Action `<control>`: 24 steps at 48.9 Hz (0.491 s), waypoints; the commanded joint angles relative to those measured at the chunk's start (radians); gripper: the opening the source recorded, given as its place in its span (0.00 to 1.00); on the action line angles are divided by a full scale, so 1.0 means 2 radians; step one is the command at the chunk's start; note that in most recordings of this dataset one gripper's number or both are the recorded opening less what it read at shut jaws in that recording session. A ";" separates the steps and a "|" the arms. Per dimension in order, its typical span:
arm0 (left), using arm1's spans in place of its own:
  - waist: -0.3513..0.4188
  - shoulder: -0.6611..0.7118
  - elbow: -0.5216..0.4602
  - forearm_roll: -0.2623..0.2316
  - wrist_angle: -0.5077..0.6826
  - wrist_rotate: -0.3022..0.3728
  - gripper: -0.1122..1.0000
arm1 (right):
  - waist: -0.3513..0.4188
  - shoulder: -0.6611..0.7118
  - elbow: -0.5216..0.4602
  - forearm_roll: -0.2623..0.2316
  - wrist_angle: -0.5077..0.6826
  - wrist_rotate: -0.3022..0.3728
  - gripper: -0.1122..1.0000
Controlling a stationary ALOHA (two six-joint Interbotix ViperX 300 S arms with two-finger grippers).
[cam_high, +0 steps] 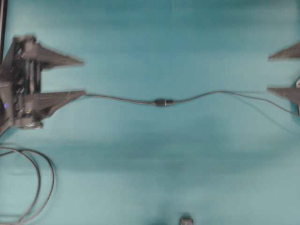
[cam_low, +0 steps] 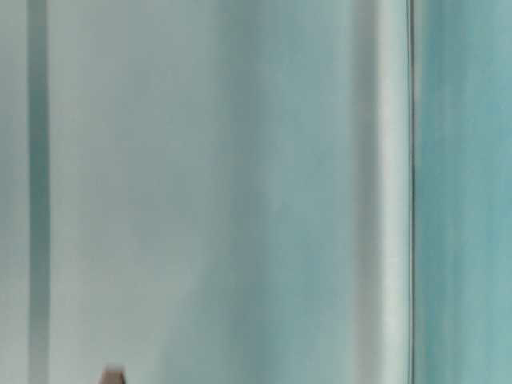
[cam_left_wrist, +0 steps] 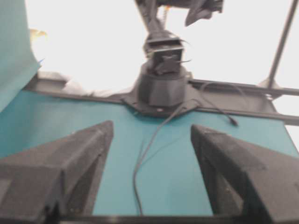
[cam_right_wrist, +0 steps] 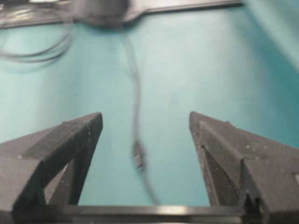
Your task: Insert the USB using both arms.
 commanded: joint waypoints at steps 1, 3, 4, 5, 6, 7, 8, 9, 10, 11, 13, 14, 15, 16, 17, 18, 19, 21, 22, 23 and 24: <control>-0.014 -0.027 0.012 0.002 0.002 0.013 0.80 | -0.002 0.002 0.001 0.002 -0.015 0.002 0.82; -0.018 -0.040 0.019 0.002 0.002 0.013 0.80 | -0.002 0.002 0.005 0.002 -0.015 0.002 0.81; -0.018 -0.047 0.023 0.002 0.002 0.013 0.79 | -0.002 0.002 0.005 0.002 -0.015 0.002 0.82; -0.019 -0.053 0.027 0.002 0.003 0.013 0.79 | -0.005 0.002 0.006 0.002 -0.015 0.002 0.82; -0.020 -0.059 0.031 0.001 0.004 0.013 0.78 | -0.006 0.002 0.008 0.002 -0.015 0.002 0.82; -0.020 -0.065 0.035 0.001 0.003 0.013 0.78 | -0.010 0.002 0.009 0.002 -0.014 0.002 0.82; -0.020 -0.071 0.038 0.001 0.004 0.013 0.77 | -0.013 0.002 0.010 0.002 -0.012 0.002 0.82; -0.020 -0.075 0.043 0.000 0.004 0.013 0.77 | -0.017 0.002 0.012 0.002 -0.012 0.002 0.82; -0.020 -0.080 0.046 0.001 0.003 0.013 0.77 | -0.021 0.002 0.012 0.002 -0.011 0.002 0.82; -0.020 -0.084 0.049 0.000 0.002 0.013 0.76 | -0.025 0.002 0.014 0.002 -0.010 0.002 0.82; -0.020 -0.091 0.055 0.000 0.000 0.013 0.75 | -0.033 0.002 0.017 0.002 -0.008 0.002 0.82; -0.019 -0.093 0.058 0.000 0.000 0.013 0.74 | -0.038 0.002 0.018 0.002 -0.007 0.002 0.82; -0.019 -0.095 0.060 0.000 0.000 0.013 0.74 | -0.043 0.002 0.019 0.002 -0.007 0.002 0.82; -0.019 -0.097 0.062 0.000 -0.001 0.013 0.73 | -0.048 0.002 0.020 0.002 -0.007 0.002 0.82; -0.018 -0.097 0.064 0.000 -0.002 0.012 0.73 | -0.054 0.002 0.021 0.002 -0.008 0.002 0.82; -0.018 -0.097 0.064 0.000 -0.002 0.012 0.73 | -0.059 0.002 0.021 0.002 -0.008 0.002 0.82; -0.018 -0.097 0.065 0.000 -0.002 0.012 0.73 | -0.064 0.002 0.021 0.002 -0.010 0.002 0.82; -0.018 -0.096 0.067 0.000 -0.004 0.012 0.73 | -0.074 0.002 0.022 0.002 -0.017 0.001 0.82; -0.018 -0.096 0.070 0.000 -0.004 0.012 0.73 | -0.078 0.002 0.022 0.002 -0.020 0.001 0.82; -0.018 -0.096 0.071 0.000 -0.005 0.012 0.73 | -0.085 0.002 0.023 0.002 -0.028 0.000 0.82; -0.018 -0.096 0.071 0.000 -0.005 0.012 0.73 | -0.089 0.002 0.023 0.002 -0.032 0.000 0.82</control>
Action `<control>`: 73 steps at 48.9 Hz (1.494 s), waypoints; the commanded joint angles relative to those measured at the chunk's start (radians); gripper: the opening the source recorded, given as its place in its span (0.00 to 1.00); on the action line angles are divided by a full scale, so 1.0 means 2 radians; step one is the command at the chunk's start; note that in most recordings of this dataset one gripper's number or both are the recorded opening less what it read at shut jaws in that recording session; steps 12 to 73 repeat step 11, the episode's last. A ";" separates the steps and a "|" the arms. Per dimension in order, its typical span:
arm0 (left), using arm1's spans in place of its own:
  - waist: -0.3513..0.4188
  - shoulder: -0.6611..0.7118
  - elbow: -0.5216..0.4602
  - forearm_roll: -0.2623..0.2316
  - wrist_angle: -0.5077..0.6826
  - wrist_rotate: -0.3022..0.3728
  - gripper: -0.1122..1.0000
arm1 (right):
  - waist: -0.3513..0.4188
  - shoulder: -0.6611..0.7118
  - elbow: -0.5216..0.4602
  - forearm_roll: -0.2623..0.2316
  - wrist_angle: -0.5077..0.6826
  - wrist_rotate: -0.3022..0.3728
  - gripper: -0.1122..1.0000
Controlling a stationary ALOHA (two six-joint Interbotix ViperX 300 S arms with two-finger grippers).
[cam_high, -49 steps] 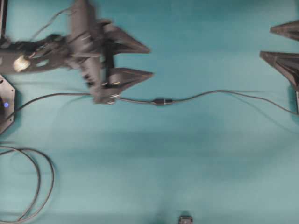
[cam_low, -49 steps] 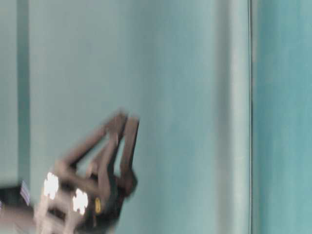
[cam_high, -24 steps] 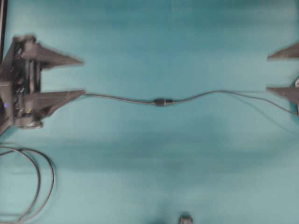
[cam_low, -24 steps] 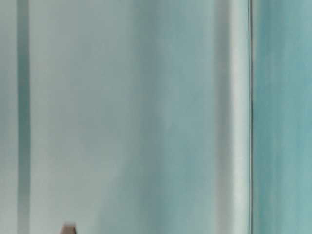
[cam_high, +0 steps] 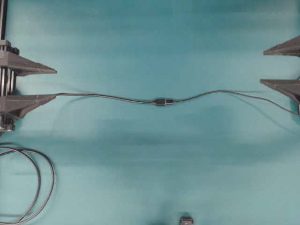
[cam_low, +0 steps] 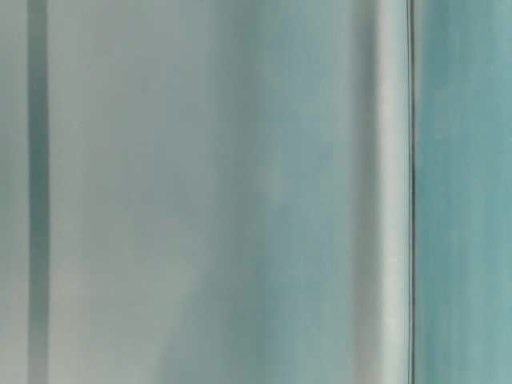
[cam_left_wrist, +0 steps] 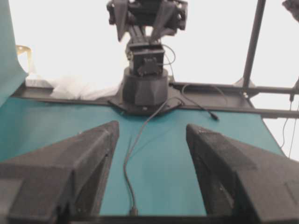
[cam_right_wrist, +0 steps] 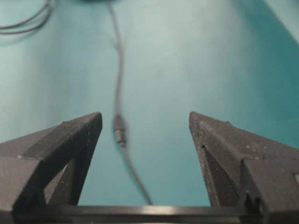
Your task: Insert the USB using both arms.
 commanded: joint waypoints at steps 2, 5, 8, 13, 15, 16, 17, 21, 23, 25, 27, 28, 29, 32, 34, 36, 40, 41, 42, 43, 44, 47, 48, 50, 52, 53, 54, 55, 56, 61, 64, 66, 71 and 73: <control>-0.001 0.002 0.000 0.000 -0.006 0.008 0.73 | -0.021 0.002 -0.002 0.000 -0.025 -0.002 0.82; -0.001 0.003 0.002 0.000 -0.008 0.005 0.73 | -0.023 0.002 0.001 0.000 -0.036 -0.002 0.82; -0.001 0.005 0.005 0.000 -0.008 -0.001 0.73 | -0.023 0.002 0.005 0.000 -0.043 -0.001 0.82; -0.001 0.005 0.007 0.000 -0.006 -0.007 0.73 | -0.023 0.002 0.008 0.000 -0.044 -0.001 0.82; -0.001 0.005 0.007 0.000 -0.006 -0.007 0.73 | -0.023 0.002 0.008 0.000 -0.044 -0.001 0.82; -0.001 0.005 0.007 0.000 -0.006 -0.007 0.73 | -0.023 0.002 0.008 0.000 -0.044 -0.001 0.82; -0.001 0.005 0.007 0.000 -0.006 -0.007 0.73 | -0.023 0.002 0.008 0.000 -0.044 -0.001 0.82; -0.001 0.005 0.007 0.000 -0.006 -0.007 0.73 | -0.023 0.002 0.008 0.000 -0.044 -0.001 0.82; -0.001 0.005 0.007 0.000 -0.006 -0.007 0.73 | -0.023 0.002 0.008 0.000 -0.044 -0.001 0.82; -0.001 0.005 0.007 0.000 -0.006 -0.007 0.73 | -0.023 0.002 0.008 0.000 -0.044 -0.001 0.82; -0.001 0.005 0.007 0.000 -0.006 -0.007 0.73 | -0.023 0.002 0.008 0.000 -0.044 -0.001 0.82; -0.001 0.005 0.007 0.000 -0.006 -0.007 0.73 | -0.023 0.002 0.008 0.000 -0.044 -0.001 0.82; -0.001 0.005 0.007 0.000 -0.006 -0.007 0.73 | -0.023 0.002 0.008 0.000 -0.044 -0.001 0.82; -0.001 0.005 0.007 0.000 -0.006 -0.007 0.73 | -0.023 0.002 0.008 0.000 -0.044 -0.001 0.82; -0.001 0.005 0.007 0.000 -0.006 -0.007 0.73 | -0.023 0.002 0.008 0.000 -0.044 -0.001 0.82; -0.001 0.005 0.007 0.000 -0.006 -0.007 0.73 | -0.023 0.002 0.008 0.000 -0.044 -0.001 0.82; -0.001 0.005 0.007 0.000 -0.006 -0.007 0.73 | -0.023 0.002 0.008 0.000 -0.044 -0.001 0.82; -0.001 0.005 0.007 0.000 -0.006 -0.007 0.73 | -0.023 0.002 0.008 0.000 -0.044 -0.001 0.82; -0.001 0.005 0.007 0.000 -0.006 -0.007 0.73 | -0.023 0.002 0.008 0.000 -0.044 -0.001 0.82; -0.001 0.005 0.007 0.000 -0.006 -0.007 0.73 | -0.023 0.002 0.008 0.000 -0.044 -0.001 0.82; -0.001 0.005 0.007 0.000 -0.006 -0.007 0.73 | -0.023 0.002 0.008 0.000 -0.044 -0.001 0.82; -0.001 0.005 0.007 0.000 -0.006 -0.007 0.73 | -0.023 0.002 0.008 0.000 -0.044 -0.001 0.82; -0.001 0.005 0.007 0.000 -0.006 -0.007 0.73 | -0.023 0.002 0.008 0.000 -0.044 -0.001 0.82; -0.001 0.005 0.007 0.000 -0.006 -0.007 0.73 | -0.023 0.002 0.008 0.000 -0.044 -0.001 0.82; -0.001 0.005 0.007 0.000 -0.006 -0.007 0.73 | -0.023 0.002 0.008 0.000 -0.044 -0.001 0.82; -0.001 0.005 0.007 0.000 -0.006 -0.007 0.73 | -0.023 0.002 0.008 0.000 -0.044 -0.001 0.82; -0.001 0.005 0.007 0.000 -0.006 -0.007 0.73 | -0.023 0.002 0.008 0.000 -0.044 -0.001 0.82; -0.001 0.005 0.007 0.000 -0.006 -0.007 0.73 | -0.023 0.002 0.008 0.000 -0.044 -0.001 0.82; -0.001 0.005 0.007 0.000 -0.006 -0.007 0.73 | -0.023 0.002 0.008 0.000 -0.044 -0.001 0.82; -0.001 0.005 0.007 0.000 -0.006 -0.007 0.73 | -0.023 0.002 0.008 0.000 -0.044 -0.001 0.82; -0.001 0.005 0.007 0.000 -0.006 -0.007 0.73 | -0.023 0.002 0.008 0.000 -0.044 -0.001 0.82; -0.001 0.005 0.007 0.000 -0.006 -0.007 0.73 | -0.023 0.002 0.008 0.000 -0.044 -0.001 0.82; -0.001 0.005 0.007 0.000 -0.006 -0.007 0.73 | -0.023 0.002 0.008 0.000 -0.044 -0.001 0.82; -0.001 0.005 0.007 0.000 -0.006 -0.007 0.73 | -0.023 0.002 0.008 0.000 -0.044 -0.001 0.82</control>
